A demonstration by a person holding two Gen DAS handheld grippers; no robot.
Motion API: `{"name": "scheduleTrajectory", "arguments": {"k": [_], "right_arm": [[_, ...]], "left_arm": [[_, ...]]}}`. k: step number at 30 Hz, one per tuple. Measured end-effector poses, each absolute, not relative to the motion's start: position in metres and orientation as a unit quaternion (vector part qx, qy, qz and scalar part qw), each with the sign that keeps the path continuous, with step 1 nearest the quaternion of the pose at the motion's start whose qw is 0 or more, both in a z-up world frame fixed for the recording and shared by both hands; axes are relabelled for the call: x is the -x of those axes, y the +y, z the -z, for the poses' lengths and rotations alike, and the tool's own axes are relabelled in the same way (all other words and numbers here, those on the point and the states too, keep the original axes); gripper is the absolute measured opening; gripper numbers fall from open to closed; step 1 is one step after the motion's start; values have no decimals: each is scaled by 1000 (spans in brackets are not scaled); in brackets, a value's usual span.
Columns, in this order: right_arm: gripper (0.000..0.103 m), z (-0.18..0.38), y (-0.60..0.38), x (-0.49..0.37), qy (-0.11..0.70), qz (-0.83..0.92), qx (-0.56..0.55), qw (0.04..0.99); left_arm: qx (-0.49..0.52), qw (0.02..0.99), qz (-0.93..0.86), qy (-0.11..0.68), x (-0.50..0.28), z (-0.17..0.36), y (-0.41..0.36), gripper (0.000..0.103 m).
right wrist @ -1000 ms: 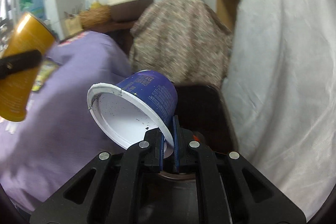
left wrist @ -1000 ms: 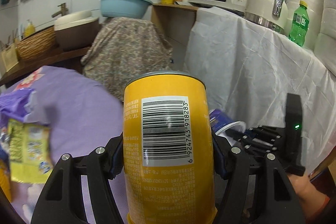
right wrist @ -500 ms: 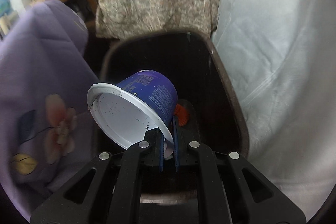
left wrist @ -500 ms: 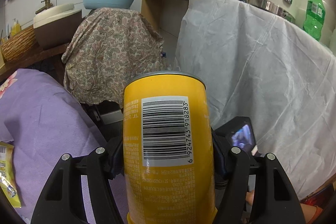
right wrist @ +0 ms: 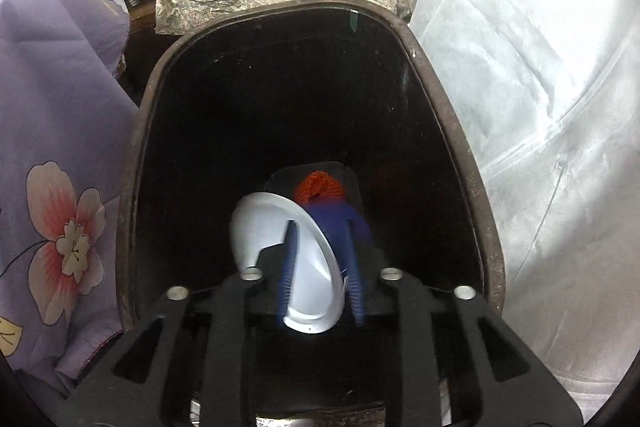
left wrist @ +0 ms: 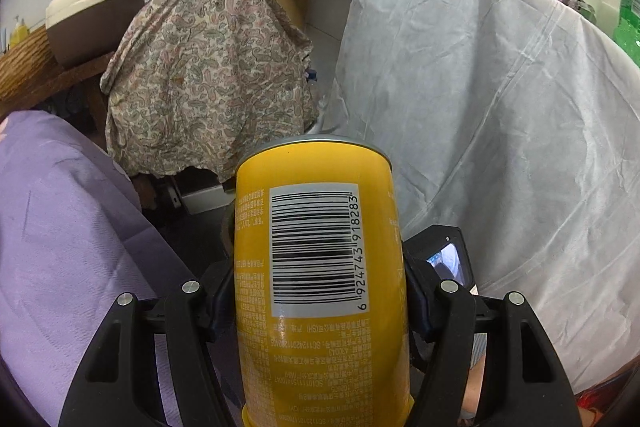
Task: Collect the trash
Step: 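Move the yellow can over the bin and open the left tool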
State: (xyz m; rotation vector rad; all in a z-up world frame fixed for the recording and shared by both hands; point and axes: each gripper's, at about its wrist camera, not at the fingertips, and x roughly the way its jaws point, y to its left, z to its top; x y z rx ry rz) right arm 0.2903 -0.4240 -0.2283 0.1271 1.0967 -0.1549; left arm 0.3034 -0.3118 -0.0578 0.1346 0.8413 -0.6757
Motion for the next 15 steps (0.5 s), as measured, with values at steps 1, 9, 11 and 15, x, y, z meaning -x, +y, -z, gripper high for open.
{"name": "scheduleTrajectory", "arguments": {"k": [1, 9, 11, 15], "right_arm": [[33, 227, -424, -290, 517, 73, -57, 851], [34, 220, -427, -282, 499, 76, -55, 862], [34, 219, -429, -275, 496, 76, -62, 863], [34, 218, -432, -261, 495, 79, -69, 863]], "left_arm": [[-61, 854, 321, 405, -306, 60, -313, 65], [-66, 846, 312, 427, -321, 74, -327, 65], [-65, 844, 309, 433, -326, 78, -330, 65], [-64, 832, 303, 461, -338, 93, -343, 65]]}}
